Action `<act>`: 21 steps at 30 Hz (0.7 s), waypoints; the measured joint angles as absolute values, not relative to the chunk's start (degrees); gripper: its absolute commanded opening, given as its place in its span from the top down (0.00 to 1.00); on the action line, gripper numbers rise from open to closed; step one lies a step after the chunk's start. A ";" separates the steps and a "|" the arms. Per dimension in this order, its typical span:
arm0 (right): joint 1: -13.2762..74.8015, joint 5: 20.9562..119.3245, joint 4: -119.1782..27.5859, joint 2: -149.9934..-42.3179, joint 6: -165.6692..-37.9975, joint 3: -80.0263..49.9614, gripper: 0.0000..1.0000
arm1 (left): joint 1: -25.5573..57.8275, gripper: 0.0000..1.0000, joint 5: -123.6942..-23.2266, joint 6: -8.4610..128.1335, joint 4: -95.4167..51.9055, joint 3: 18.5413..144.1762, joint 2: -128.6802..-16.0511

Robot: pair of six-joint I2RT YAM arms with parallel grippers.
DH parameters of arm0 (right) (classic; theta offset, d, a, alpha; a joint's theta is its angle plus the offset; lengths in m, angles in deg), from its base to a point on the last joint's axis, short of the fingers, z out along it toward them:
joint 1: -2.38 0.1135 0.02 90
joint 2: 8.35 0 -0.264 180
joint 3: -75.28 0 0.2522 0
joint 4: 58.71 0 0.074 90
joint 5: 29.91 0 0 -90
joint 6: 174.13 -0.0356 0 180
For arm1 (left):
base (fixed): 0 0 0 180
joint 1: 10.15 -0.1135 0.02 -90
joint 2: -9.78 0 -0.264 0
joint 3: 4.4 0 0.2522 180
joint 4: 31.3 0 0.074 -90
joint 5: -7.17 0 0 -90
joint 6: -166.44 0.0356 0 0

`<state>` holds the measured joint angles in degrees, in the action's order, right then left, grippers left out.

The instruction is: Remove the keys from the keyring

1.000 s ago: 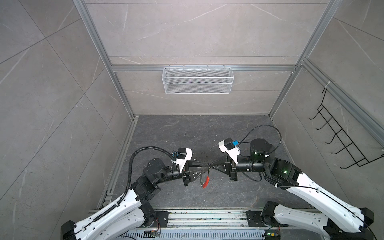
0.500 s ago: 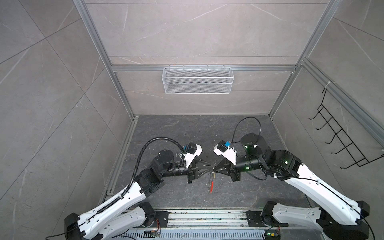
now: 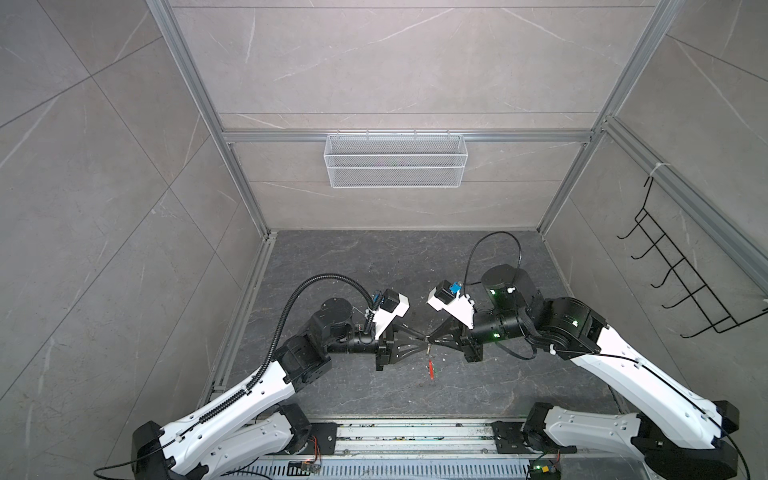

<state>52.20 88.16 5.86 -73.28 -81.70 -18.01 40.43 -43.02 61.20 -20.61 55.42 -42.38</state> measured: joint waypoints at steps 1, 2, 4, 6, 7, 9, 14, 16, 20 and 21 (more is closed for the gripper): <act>52.20 88.16 5.84 -73.41 -81.72 -18.01 1.00 | 40.43 0.78 -42.84 61.13 -20.61 55.42 -42.60; 52.20 88.16 5.84 -73.50 -81.72 -18.01 1.00 | 40.43 0.81 -42.78 61.07 -20.61 55.42 -42.80; 52.22 88.23 5.84 -73.61 -81.72 -18.01 1.00 | 40.43 0.88 -42.69 60.98 -20.61 55.42 -43.15; 52.25 88.18 5.86 -73.63 -81.72 -18.01 1.00 | 40.43 0.99 -42.60 60.74 -20.58 55.42 -43.28; 52.25 88.12 5.88 -73.63 -81.67 -18.01 1.00 | 40.43 1.00 -42.63 60.76 -20.61 55.42 -43.24; 52.25 87.94 5.82 -73.63 -81.65 -18.01 1.00 | 40.41 1.00 -42.89 60.67 -20.52 55.42 -43.13; 52.31 87.51 4.81 -73.56 -82.02 -17.98 0.79 | 40.43 1.00 -45.27 60.59 -21.07 55.12 -42.28; 52.46 86.48 2.78 -73.06 -82.86 -17.35 0.67 | 40.50 1.00 -46.63 60.63 -22.90 53.96 -40.79; 53.05 85.87 -5.18 -69.00 -84.34 -12.15 0.58 | 40.80 1.00 -50.21 60.89 -27.58 50.20 -36.13; 53.21 85.69 -6.88 -67.75 -84.84 -10.73 0.55 | 40.78 1.00 -51.13 60.98 -28.34 49.56 -35.32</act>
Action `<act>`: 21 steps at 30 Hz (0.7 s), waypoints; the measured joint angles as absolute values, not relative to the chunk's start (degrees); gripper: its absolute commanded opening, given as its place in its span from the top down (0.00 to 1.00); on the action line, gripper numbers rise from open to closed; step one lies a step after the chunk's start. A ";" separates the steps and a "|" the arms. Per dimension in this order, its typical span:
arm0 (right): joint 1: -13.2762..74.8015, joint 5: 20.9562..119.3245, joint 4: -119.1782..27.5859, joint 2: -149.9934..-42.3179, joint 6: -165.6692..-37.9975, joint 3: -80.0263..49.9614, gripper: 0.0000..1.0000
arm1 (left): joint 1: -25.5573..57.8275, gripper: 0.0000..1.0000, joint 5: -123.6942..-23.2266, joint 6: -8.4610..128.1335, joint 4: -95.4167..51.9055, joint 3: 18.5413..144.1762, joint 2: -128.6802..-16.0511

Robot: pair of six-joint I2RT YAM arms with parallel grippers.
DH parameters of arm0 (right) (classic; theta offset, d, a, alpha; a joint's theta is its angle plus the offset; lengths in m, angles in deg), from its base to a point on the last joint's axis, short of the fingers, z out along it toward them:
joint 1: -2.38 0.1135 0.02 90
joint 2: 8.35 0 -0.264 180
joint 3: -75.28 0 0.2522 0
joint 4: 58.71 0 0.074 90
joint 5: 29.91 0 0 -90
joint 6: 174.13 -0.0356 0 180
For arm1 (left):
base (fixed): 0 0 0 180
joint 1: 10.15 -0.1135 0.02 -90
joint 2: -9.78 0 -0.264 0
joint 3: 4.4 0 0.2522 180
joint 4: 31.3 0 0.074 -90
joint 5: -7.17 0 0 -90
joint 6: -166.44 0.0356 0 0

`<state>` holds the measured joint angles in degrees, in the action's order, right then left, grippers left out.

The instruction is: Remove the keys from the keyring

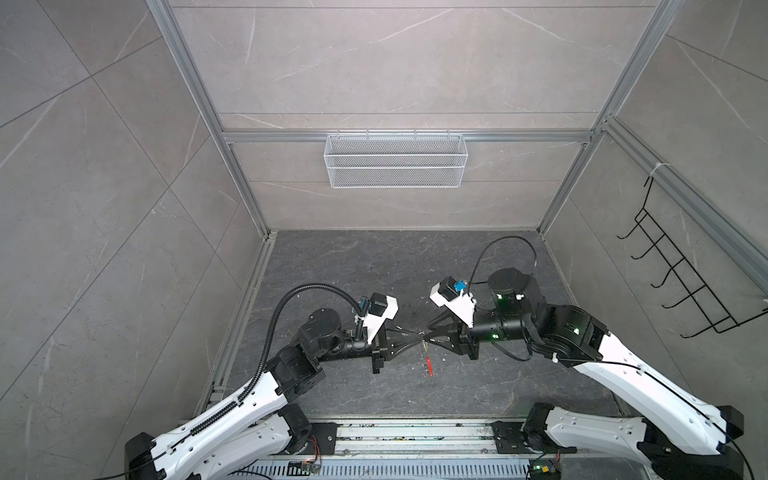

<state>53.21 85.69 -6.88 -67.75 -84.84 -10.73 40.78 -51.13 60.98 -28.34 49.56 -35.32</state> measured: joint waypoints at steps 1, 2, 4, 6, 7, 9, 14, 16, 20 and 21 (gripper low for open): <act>53.34 85.72 -9.00 -66.07 -85.15 -8.89 0.54 | 40.67 1.00 -51.81 61.09 -28.91 49.11 -34.63; 53.36 85.87 -10.99 -64.63 -85.52 -7.30 0.54 | 40.65 1.00 -52.42 61.24 -29.59 48.78 -34.06; 53.38 86.50 -14.29 -62.83 -85.98 -5.11 0.54 | 40.59 1.00 -53.10 61.33 -30.73 48.43 -33.40; 53.38 87.33 -17.33 -62.35 -86.33 -3.80 0.56 | 40.59 1.00 -53.34 61.42 -31.84 48.08 -32.85; 53.38 87.84 -18.88 -62.42 -86.53 -3.17 0.56 | 40.59 1.00 -53.36 61.42 -32.28 47.97 -32.64; 53.45 88.43 -20.96 -62.99 -86.96 -2.18 0.56 | 40.59 1.00 -53.31 61.44 -33.35 47.79 -32.37; 53.80 88.60 -24.15 -63.97 -87.20 -0.70 0.58 | 40.59 1.00 -52.64 61.42 -35.23 47.33 -31.85; 53.91 88.60 -24.96 -63.97 -87.36 -0.50 0.59 | 40.59 1.00 -52.40 61.39 -35.78 47.12 -31.72; 54.04 89.43 -26.64 -64.04 -87.79 0.00 0.56 | 40.59 1.00 -52.26 61.39 -36.65 47.09 -31.70; 54.13 89.71 -26.90 -64.14 -87.90 0.09 0.55 | 40.59 1.00 -52.26 61.37 -37.00 47.01 -31.70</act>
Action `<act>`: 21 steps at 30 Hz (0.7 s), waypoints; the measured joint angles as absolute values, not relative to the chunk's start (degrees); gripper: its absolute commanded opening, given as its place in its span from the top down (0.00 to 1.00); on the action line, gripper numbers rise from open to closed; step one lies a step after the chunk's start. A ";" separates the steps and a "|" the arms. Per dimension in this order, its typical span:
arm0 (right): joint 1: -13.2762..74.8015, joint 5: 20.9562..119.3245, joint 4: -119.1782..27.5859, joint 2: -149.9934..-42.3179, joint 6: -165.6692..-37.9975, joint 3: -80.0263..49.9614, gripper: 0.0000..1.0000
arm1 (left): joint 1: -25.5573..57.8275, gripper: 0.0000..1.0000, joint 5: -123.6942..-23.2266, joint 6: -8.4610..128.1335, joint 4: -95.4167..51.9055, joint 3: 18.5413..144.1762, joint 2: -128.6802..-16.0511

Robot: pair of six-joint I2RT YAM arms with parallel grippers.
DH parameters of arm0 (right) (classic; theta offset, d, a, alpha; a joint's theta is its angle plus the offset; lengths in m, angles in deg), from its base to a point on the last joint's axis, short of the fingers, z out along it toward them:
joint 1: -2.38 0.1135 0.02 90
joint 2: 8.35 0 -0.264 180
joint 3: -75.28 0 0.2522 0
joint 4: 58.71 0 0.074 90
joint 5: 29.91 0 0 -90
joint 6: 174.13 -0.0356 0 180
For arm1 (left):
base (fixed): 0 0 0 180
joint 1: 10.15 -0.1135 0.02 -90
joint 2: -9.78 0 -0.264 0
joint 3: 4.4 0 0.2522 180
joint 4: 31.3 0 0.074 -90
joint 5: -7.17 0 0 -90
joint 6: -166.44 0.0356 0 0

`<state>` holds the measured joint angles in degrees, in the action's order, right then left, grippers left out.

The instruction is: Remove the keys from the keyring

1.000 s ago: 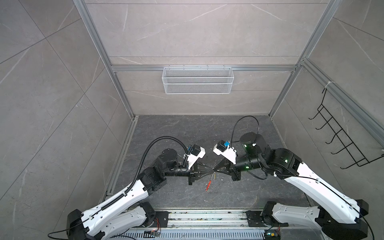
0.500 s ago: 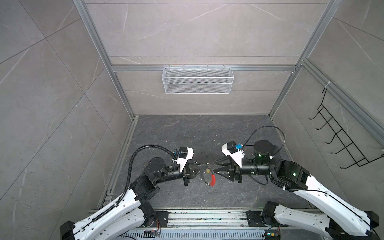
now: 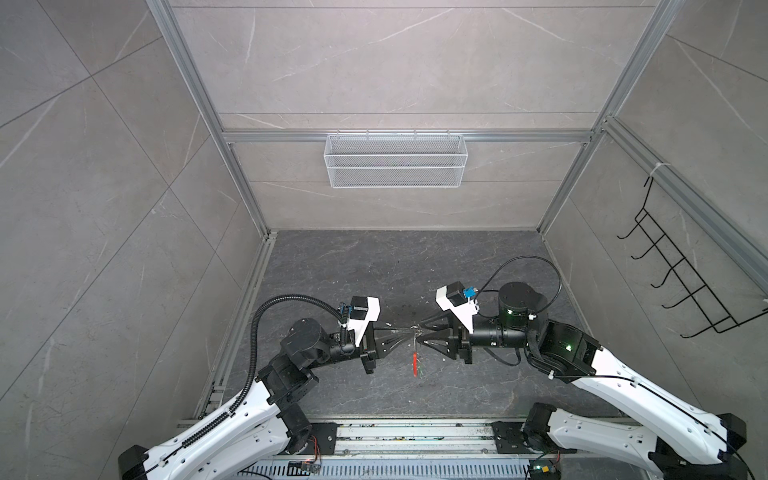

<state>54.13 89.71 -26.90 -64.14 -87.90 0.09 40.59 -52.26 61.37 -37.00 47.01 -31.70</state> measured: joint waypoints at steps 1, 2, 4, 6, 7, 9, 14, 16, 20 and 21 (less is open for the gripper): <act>54.30 90.00 -27.21 -64.34 -88.04 0.16 0.55 | 40.59 1.00 -52.29 61.37 -37.35 46.92 -31.65; 54.50 90.15 -27.38 -64.60 -88.06 0.18 0.55 | 40.59 1.00 -52.31 61.37 -37.50 46.83 -31.63; 54.89 90.31 -27.73 -65.00 -88.06 0.27 0.55 | 40.59 1.00 -52.40 61.33 -37.92 46.59 -31.52; 55.24 90.28 -28.08 -65.28 -88.21 0.46 0.56 | 40.59 1.00 -52.59 61.26 -38.22 46.35 -31.39; 55.44 90.15 -28.13 -65.41 -88.25 0.53 0.57 | 40.59 1.00 -52.72 61.26 -38.42 46.26 -31.32; 55.83 89.71 -28.13 -65.74 -88.43 0.57 0.58 | 40.59 1.00 -52.85 61.24 -38.55 46.18 -31.19; 56.42 87.44 -28.04 -66.51 -88.45 0.57 0.68 | 40.59 1.00 -53.99 61.26 -38.55 46.15 -30.10; 56.49 86.72 -28.02 -66.51 -88.58 0.57 0.75 | 40.59 1.00 -54.28 61.26 -38.57 46.13 -29.64; 56.90 85.12 -27.54 -66.55 -88.32 0.57 0.92 | 40.59 1.00 -54.97 61.26 -38.62 45.85 -29.27; 57.16 84.78 -27.32 -66.64 -88.30 0.55 0.95 | 40.59 1.00 -55.41 61.24 -38.62 45.61 -29.20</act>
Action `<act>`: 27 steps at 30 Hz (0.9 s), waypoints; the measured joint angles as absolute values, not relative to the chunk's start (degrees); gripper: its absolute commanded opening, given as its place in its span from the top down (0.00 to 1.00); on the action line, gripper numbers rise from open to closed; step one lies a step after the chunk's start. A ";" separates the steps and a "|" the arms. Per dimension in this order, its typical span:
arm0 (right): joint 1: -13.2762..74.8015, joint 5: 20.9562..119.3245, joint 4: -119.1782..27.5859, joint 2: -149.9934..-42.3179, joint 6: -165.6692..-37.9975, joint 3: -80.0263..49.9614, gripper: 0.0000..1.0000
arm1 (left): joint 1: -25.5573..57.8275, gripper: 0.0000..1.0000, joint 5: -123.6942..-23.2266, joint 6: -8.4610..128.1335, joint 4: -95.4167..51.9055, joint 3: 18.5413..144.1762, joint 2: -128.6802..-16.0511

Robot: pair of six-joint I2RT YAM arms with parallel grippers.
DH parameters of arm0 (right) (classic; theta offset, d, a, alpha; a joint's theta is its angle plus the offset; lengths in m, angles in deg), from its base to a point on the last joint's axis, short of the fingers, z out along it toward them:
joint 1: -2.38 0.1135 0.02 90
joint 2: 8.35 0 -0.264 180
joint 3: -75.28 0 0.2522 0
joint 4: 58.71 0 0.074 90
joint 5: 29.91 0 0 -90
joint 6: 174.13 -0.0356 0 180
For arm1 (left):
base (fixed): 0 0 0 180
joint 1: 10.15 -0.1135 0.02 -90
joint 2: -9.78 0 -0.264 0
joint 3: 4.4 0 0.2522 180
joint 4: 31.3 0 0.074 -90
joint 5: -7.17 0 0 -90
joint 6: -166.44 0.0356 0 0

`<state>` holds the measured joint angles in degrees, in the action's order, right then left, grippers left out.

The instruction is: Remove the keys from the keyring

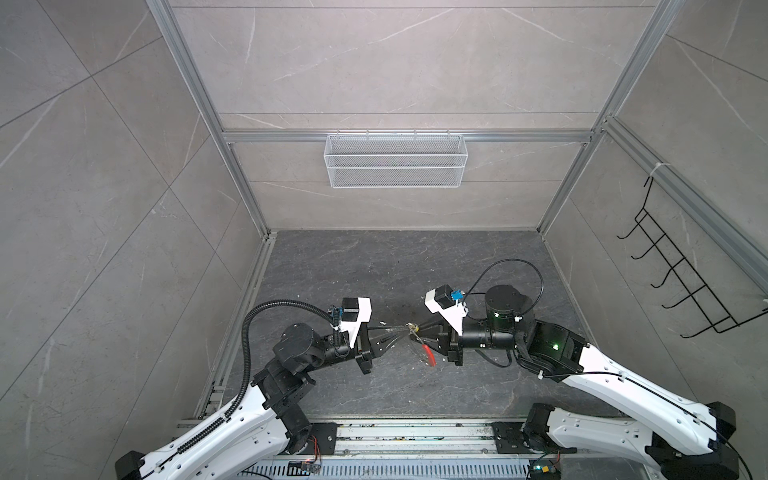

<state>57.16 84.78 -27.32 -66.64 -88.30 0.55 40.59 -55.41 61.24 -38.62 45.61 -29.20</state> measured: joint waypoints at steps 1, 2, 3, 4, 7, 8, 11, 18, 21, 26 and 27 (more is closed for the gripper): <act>57.58 84.34 -27.08 -66.75 -88.01 0.55 0.99 | 40.59 1.00 -55.74 61.24 -38.70 45.28 -29.20; 58.06 83.73 -26.75 -66.90 -87.77 0.55 1.00 | 40.59 1.00 -55.91 61.20 -38.81 44.95 -29.20; 58.56 83.00 -26.38 -67.12 -87.66 0.55 1.00 | 40.59 1.00 -56.02 61.18 -38.94 44.67 -29.20; 59.11 82.22 -26.20 -67.34 -87.55 0.55 1.00 | 40.59 1.00 -56.40 61.07 -39.10 44.36 -29.20; 60.68 79.49 -26.14 -67.64 -87.29 0.55 1.00 | 40.59 1.00 -57.51 60.63 -40.10 43.53 -29.14; 61.16 78.68 -26.14 -67.71 -87.18 0.55 1.00 | 40.59 1.00 -57.86 60.56 -40.34 43.33 -29.05; 62.37 76.73 -26.36 -68.32 -86.85 0.51 1.00 | 40.59 1.00 -58.56 60.39 -40.47 43.07 -28.68; 63.61 74.70 -26.97 -70.50 -86.05 -0.11 1.00 | 40.59 1.00 -58.67 60.37 -40.17 42.74 -28.44; 63.68 74.39 -26.82 -70.48 -86.00 -0.11 0.96 | 40.59 1.00 -58.67 60.39 -39.91 42.74 -28.37; 64.62 74.15 -24.94 -69.50 -85.39 -0.08 0.61 | 40.59 1.00 -58.49 60.85 -39.16 42.79 -28.05; 64.75 74.02 -24.41 -69.00 -84.98 -0.08 0.59 | 40.59 1.00 -58.47 60.98 -38.99 42.79 -27.98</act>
<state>64.75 74.02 -24.41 -69.00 -84.98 -0.08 40.59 -58.47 60.98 -38.99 42.79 -27.98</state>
